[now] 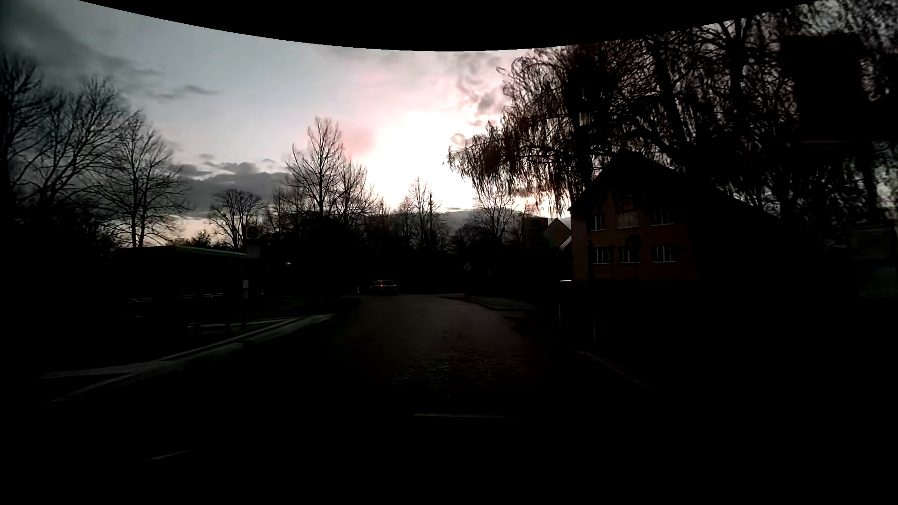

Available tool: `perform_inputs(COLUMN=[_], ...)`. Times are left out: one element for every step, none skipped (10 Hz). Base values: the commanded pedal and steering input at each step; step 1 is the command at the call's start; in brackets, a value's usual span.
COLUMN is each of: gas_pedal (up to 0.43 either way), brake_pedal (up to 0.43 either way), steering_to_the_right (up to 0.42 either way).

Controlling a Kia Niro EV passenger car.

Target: Follow the waypoints while adhering to traffic rules and regulations

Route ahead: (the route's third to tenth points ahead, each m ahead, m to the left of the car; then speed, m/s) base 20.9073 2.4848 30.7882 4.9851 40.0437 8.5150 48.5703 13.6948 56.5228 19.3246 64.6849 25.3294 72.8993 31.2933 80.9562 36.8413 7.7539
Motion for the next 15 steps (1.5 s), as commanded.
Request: perform_inputs(gas_pedal=[0.059,0.059,0.059,0.059,0.059,0.059,0.059,0.059,0.059,0.067,0.079,0.067,0.067,0.067,0.067], brake_pedal=[0.000,0.000,0.000,0.000,0.000,0.000,0.000,0.000,0.000,0.000,0.000,0.000,0.000,0.000,0.000], steering_to_the_right=[0.001,0.000,-0.001,-0.004,-0.007,-0.012,-0.015,-0.019,-0.025,-0.026,-0.027,-0.027,-0.028,-0.030,-0.031])
